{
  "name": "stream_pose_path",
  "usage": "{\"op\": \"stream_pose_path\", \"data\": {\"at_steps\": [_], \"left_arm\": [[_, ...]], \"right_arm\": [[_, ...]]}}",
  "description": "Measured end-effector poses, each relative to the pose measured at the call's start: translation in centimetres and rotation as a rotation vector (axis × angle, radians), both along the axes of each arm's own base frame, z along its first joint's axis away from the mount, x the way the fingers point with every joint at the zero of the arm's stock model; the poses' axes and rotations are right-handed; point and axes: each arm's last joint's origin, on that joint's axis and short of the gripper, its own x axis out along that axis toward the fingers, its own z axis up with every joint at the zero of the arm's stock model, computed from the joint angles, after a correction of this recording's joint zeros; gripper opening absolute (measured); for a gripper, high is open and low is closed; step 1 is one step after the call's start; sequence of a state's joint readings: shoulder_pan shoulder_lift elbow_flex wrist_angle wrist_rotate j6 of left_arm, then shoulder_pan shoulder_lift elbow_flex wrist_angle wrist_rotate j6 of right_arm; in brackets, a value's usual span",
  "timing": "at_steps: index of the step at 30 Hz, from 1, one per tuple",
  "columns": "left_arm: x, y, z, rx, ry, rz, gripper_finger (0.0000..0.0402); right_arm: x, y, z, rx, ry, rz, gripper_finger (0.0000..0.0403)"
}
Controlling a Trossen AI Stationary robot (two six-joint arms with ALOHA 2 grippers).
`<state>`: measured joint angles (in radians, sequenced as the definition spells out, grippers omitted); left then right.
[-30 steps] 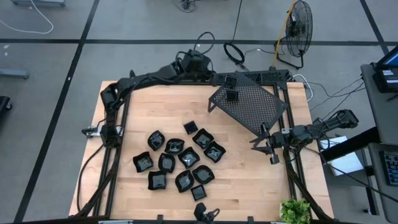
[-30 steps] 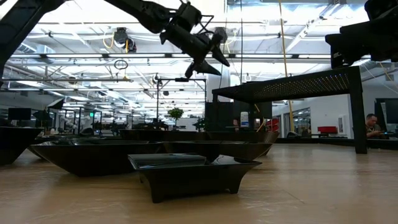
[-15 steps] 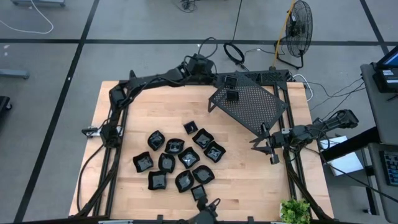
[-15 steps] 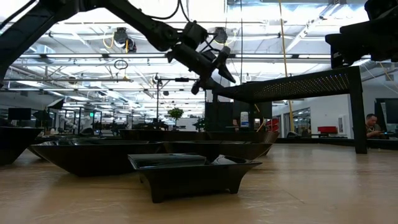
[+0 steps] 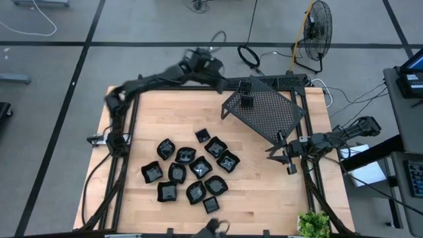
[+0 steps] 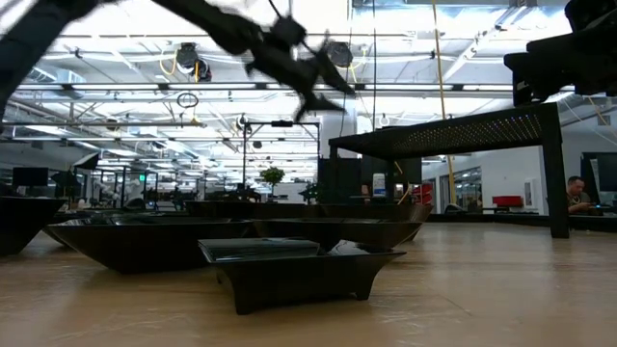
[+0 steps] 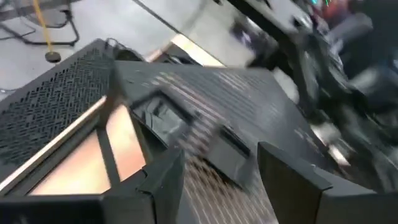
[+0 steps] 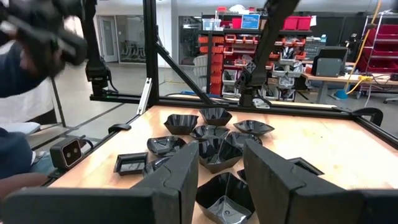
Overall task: Pick & Place Mini shaped plates
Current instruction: Stack the black square plate on the square black plate on the shelf
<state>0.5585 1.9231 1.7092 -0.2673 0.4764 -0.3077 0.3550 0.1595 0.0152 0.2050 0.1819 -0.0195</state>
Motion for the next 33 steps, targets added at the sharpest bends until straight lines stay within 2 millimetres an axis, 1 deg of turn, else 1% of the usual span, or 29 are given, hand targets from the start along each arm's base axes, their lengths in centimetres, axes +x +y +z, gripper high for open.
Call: {"op": "stream_pose_path", "data": {"at_steps": [2, 4, 6, 8, 10, 12, 14, 17, 19, 21, 24, 26, 28, 30, 33], "left_arm": [[-2.4, -2.3, 2.5, 0.031, 0.092, -0.051, 0.0193], [-4.7, -5.3, 4.9, 0.093, 0.162, -0.057, 0.0179], [-7.0, -8.7, 7.3, 0.178, 0.175, -0.047, 0.0162], [-9.7, -12.2, 9.6, 0.266, 0.126, -0.056, 0.0146], [-12.5, -15.5, 10.7, 0.345, 0.071, -0.072, 0.0132], [-15.2, -18.3, 10.5, 0.41, 0.008, -0.058, 0.0119], [-17.6, -20.2, 8.5, 0.432, -0.025, -0.028, 0.0106], [-21.0, -21.8, 4.1, 0.437, -0.058, -0.023, 0.009], [-23.1, -22.5, 0.8, 0.43, -0.069, -0.052, 0.0081], [-24.9, -22.9, -2.0, 0.411, -0.103, -0.075, 0.0073], [-27.2, -23.1, -5.0, 0.406, -0.178, -0.079, 0.0058], [-28.4, -23.1, -6.7, 0.413, -0.212, -0.074, 0.0049], [-29.2, -22.9, -8.1, 0.425, -0.236, -0.05, 0.0039], [-29.7, -22.8, -9.5, 0.432, -0.237, -0.02, 0.0031], [-30.0, -22.6, -10.7, 0.446, -0.242, 0.039, 0.002]], "right_arm": [[0.0, 0.0, 0.0, 0.0, 0.0, 0.0, 0.0114], [0.0, 0.0, 0.0, 0.0, 0.0, 0.0, 0.0114], [0.0, 0.0, 0.0, 0.0, 0.0, 0.0, 0.0114], [0.0, 0.0, 0.0, 0.0, 0.0, 0.0, 0.0114], [0.0, 0.0, 0.0, 0.0, -0.001, 0.0, 0.0114], [0.0, 0.0, 0.0, 0.0, 0.0, 0.0, 0.0114], [0.0, 0.0, 0.0, 0.0, -0.001, 0.0, 0.0114], [0.0, 0.0, 0.0, 0.0, -0.001, 0.0, 0.0114], [0.0, 0.0, 0.0, 0.0, 0.0, 0.0, 0.0114], [0.0, 0.0, 0.0, 0.0, -0.001, 0.0, 0.0114], [0.0, 0.0, 0.0, 0.0, 0.0, 0.0, 0.0114], [0.0, 0.0, 0.0, 0.0, 0.0, 0.0, 0.0114], [0.0, 0.0, 0.0, 0.0, 0.0, 0.0, 0.0114], [0.0, 0.0, 0.0, 0.0, 0.0, 0.0, 0.0114], [0.0, 0.0, 0.0, 0.0, 0.0, 0.0, 0.0114]]}}
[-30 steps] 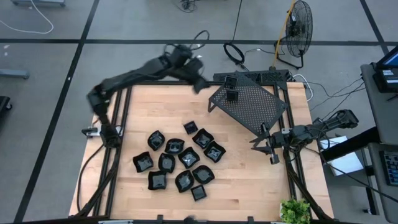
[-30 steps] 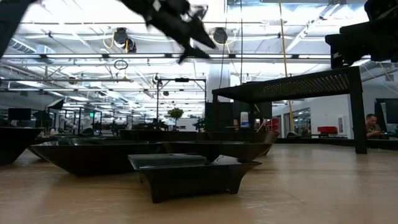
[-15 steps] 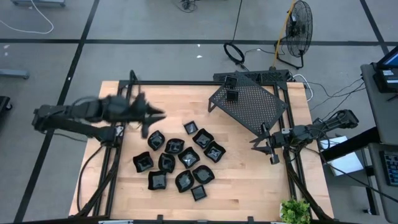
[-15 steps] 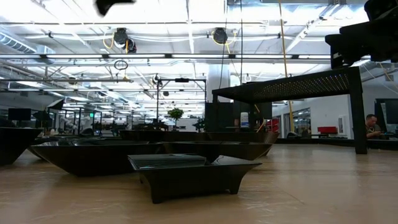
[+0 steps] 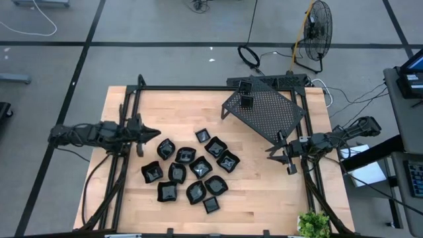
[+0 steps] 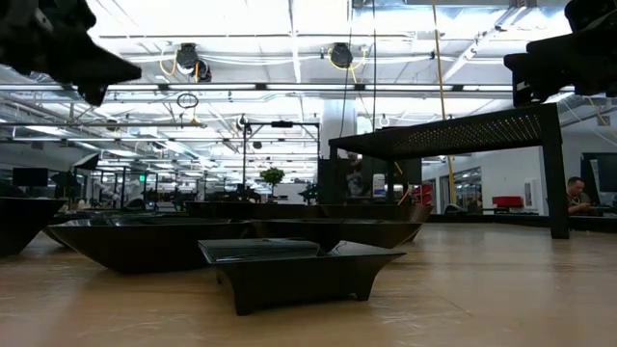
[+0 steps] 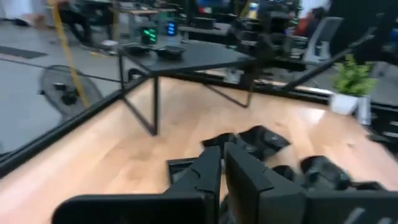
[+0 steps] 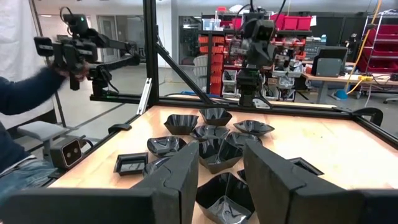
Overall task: Pick & Place Mini shaped plates
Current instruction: Stack the black square plate on the square black plate on the shelf
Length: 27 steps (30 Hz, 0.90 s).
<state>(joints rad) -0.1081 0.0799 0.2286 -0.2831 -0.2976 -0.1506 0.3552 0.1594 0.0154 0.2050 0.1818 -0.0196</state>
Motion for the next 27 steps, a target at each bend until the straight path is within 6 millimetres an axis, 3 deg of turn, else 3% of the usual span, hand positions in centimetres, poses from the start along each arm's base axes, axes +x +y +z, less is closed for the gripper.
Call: {"op": "stream_pose_path", "data": {"at_steps": [7, 16, 21, 27], "left_arm": [[0.3, 0.0, -1.7, -0.052, 0.042, 0.028, 0.0004], [0.4, 0.0, -1.8, -0.051, 0.047, 0.028, 0.0049], [0.4, 0.0, -1.8, -0.051, 0.047, 0.028, 0.0066], [0.4, 0.0, -1.8, -0.051, 0.048, 0.028, 0.0074]], "right_arm": [[0.0, 0.0, 0.0, -0.003, -0.005, 0.0, 0.0114], [-0.4, -0.1, 2.4, 0.107, -0.236, 0.005, 0.0114], [-0.5, -0.2, 2.8, 0.158, -0.272, 0.001, 0.0114], [-0.8, -1.0, 3.8, 0.062, -0.376, -0.24, 0.0114]]}}
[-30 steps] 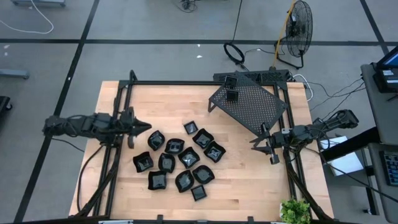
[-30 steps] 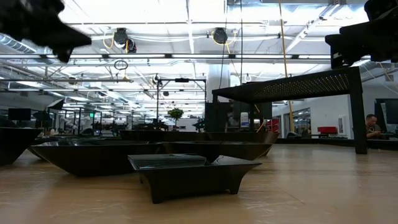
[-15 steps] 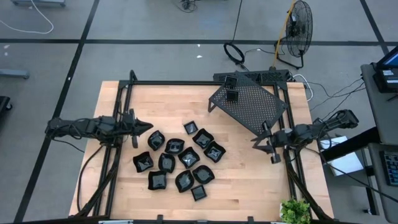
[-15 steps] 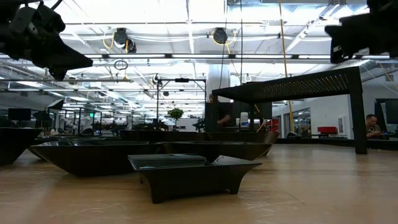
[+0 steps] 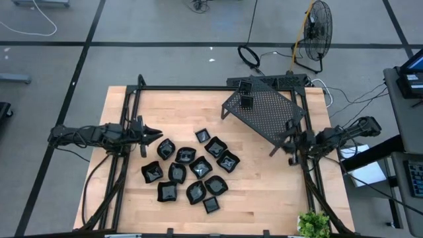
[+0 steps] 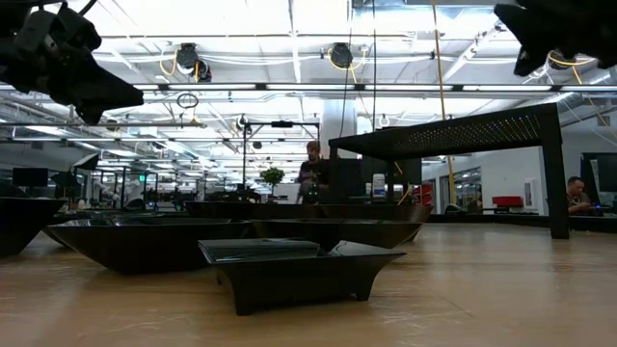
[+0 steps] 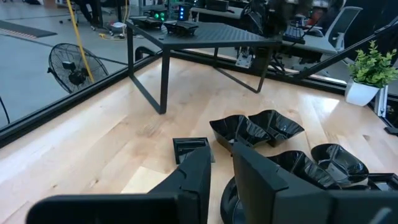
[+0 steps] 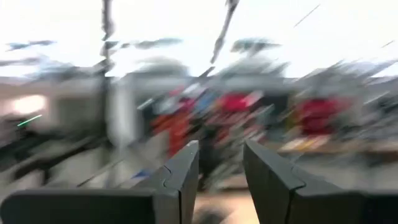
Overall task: Pick & Place Mini shaped plates
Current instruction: Stack the black square plate on the square black plate on the shelf
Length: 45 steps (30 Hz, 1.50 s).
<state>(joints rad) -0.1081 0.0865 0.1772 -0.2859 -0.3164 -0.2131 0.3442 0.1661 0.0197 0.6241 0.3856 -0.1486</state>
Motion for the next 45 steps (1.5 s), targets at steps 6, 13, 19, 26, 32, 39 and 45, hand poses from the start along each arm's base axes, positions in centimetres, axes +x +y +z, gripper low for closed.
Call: {"op": "stream_pose_path", "data": {"at_steps": [6, 13, 19, 26, 32, 39, 45], "left_arm": [[0.0, 0.0, 0.0, 0.0, 0.001, 0.0, 0.0064], [0.0, 0.0, 0.0, -0.001, -0.001, 0.0, 0.0052], [0.0, 0.0, 0.0, -0.001, 0.0, 0.0, 0.0045], [0.0, 0.0, 0.0, -0.001, -0.002, 0.0, 0.0053], [0.0, 0.0, 0.0, -0.001, 0.0, -0.001, 0.0065], [0.0, 0.0, 0.0, -0.001, 0.0, 0.0, 0.006], [0.0, 0.0, 0.0, -0.001, 0.0, 0.0, 0.0047]], "right_arm": [[1.2, -1.1, 4.3, -0.039, 0.165, -0.352, 0.0152], [7.2, -4.0, 15.6, -0.153, 0.557, -0.88, 0.0247], [13.3, -10.5, 20.9, -0.018, 0.812, -0.791, 0.0253], [17.6, -21.3, 16.8, 0.175, 1.186, -0.678, 0.0234], [17.3, -27.3, 11.5, 0.29, 1.365, -0.571, 0.0227], [16.6, -29.1, 10.3, 0.367, 1.347, -0.443, 0.0201], [16.2, -28.3, 10.5, 0.369, 1.366, -0.344, 0.018]]}}
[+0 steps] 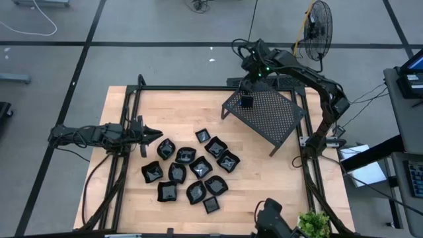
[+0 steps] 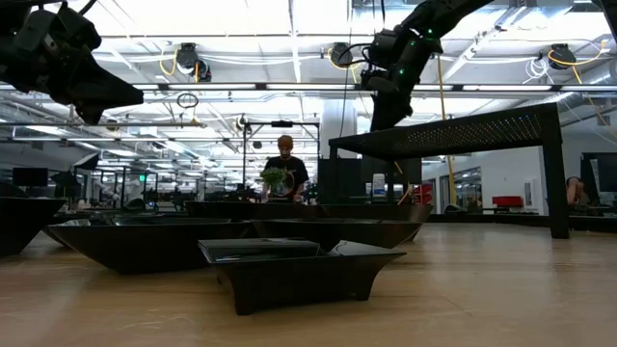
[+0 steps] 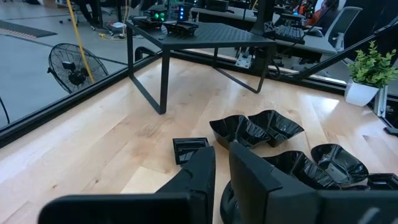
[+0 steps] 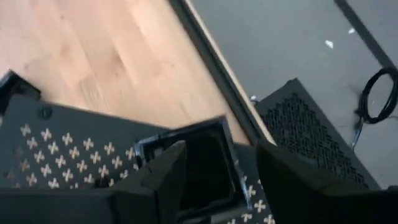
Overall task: Pick & Place Mini shaped plates
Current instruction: Stack the black square plate on the square black plate on the shelf
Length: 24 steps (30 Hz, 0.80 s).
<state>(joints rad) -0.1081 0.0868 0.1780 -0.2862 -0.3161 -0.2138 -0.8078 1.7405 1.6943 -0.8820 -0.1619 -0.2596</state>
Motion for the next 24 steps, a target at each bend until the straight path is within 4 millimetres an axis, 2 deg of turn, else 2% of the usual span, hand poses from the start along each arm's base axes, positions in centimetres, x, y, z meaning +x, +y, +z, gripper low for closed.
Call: {"op": "stream_pose_path", "data": {"at_steps": [5, 15, 24], "left_arm": [[0.0, 0.0, 0.0, 0.0, 0.0, 0.0, 0.004], [0.0, 0.0, 0.0, 0.0, 0.0, 0.0, 0.006], [0.0, 0.0, 0.0, 0.0, 0.0, 0.0, 0.0061]], "right_arm": [[-0.2, 0.4, -0.5, 0.025, 0.041, 0.022, 0.0172], [-0.1, 0.7, -2.6, 0.043, 0.08, 0.056, 0.017], [-0.1, 0.7, -2.5, 0.024, 0.065, 0.052, 0.0138]]}}
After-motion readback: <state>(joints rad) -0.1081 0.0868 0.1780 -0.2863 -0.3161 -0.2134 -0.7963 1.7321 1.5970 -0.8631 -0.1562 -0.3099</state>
